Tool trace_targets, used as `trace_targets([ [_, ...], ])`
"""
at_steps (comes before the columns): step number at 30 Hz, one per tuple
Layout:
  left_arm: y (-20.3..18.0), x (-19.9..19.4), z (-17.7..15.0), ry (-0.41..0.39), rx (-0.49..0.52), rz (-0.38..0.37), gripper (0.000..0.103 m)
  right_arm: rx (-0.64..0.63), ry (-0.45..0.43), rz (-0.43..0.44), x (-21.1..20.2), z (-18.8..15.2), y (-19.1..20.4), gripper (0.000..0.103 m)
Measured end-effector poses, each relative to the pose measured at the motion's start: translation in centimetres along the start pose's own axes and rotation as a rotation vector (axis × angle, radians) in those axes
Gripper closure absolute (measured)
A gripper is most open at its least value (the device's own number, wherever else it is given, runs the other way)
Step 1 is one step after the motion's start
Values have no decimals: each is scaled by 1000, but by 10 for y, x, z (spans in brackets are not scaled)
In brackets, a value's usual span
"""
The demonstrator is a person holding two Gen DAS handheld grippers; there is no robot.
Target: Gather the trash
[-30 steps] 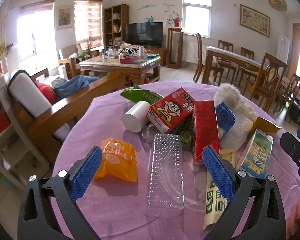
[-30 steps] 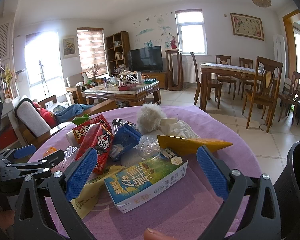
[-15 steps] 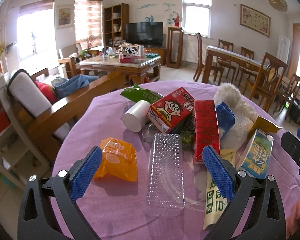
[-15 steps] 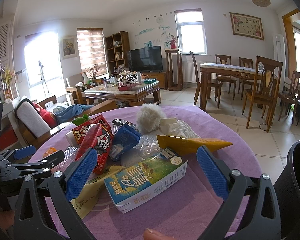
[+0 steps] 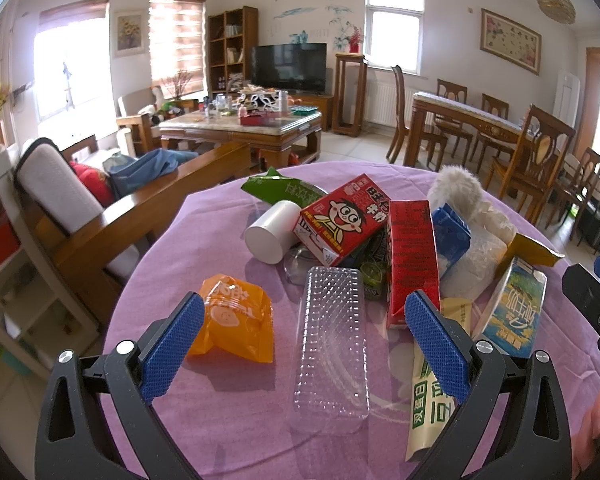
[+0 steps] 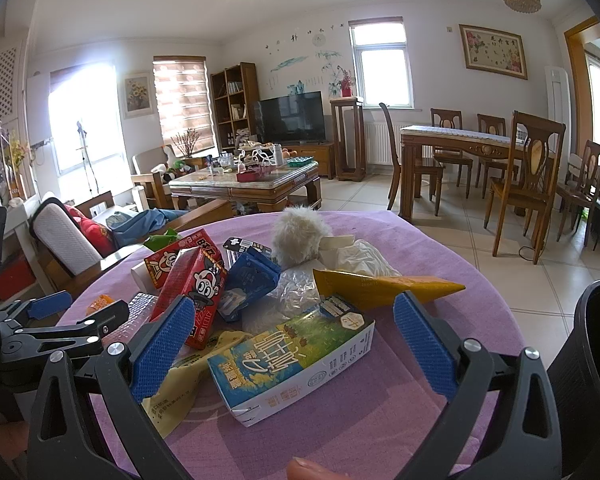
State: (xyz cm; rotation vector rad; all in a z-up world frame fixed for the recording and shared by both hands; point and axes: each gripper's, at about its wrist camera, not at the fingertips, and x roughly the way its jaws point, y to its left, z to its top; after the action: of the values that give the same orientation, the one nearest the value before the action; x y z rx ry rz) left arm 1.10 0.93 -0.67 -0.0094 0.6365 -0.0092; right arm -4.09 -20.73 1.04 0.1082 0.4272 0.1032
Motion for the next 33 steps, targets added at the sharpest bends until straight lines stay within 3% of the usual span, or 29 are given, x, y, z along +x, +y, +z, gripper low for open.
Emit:
trace_targets([
  [5, -1, -1, 0, 1, -1, -2, 4, 2, 2, 0, 0, 0, 0, 4],
  [8, 5, 1, -3, -1, -26, -51, 4, 16, 16, 14, 2, 3, -4, 4],
  [9, 17, -1, 3, -15, -10, -91, 4, 12, 21, 43, 1, 4, -7, 4],
  [11, 35, -3, 14, -26, 4, -88, 4, -18, 14, 44, -8, 11, -19, 4],
  [13, 77, -5, 29, -39, -24, -125, 4, -37, 15, 39, -12, 28, -37, 4],
  [14, 112, 1, 40, -50, -87, -220, 4, -23, 34, 61, -8, 38, -47, 4],
  [18, 141, 49, 64, 67, -169, -369, 4, 42, 156, 157, 33, 80, -64, 4],
  [20, 129, 74, 74, 108, -130, -381, 4, 15, 225, 181, 65, 92, -54, 4],
  [23, 96, 132, 89, 240, -90, -441, 5, -8, 307, 218, 111, 100, -38, 8],
  [26, 81, 166, 91, 315, -89, -482, 18, 39, 414, 268, 153, 98, -29, 19],
  [28, 75, 190, 87, 372, -115, -493, 22, 33, 474, 248, 175, 92, -22, 21],
  [33, 74, 224, 83, 435, -198, -553, 42, 37, 587, 240, 205, 79, -13, 44],
])
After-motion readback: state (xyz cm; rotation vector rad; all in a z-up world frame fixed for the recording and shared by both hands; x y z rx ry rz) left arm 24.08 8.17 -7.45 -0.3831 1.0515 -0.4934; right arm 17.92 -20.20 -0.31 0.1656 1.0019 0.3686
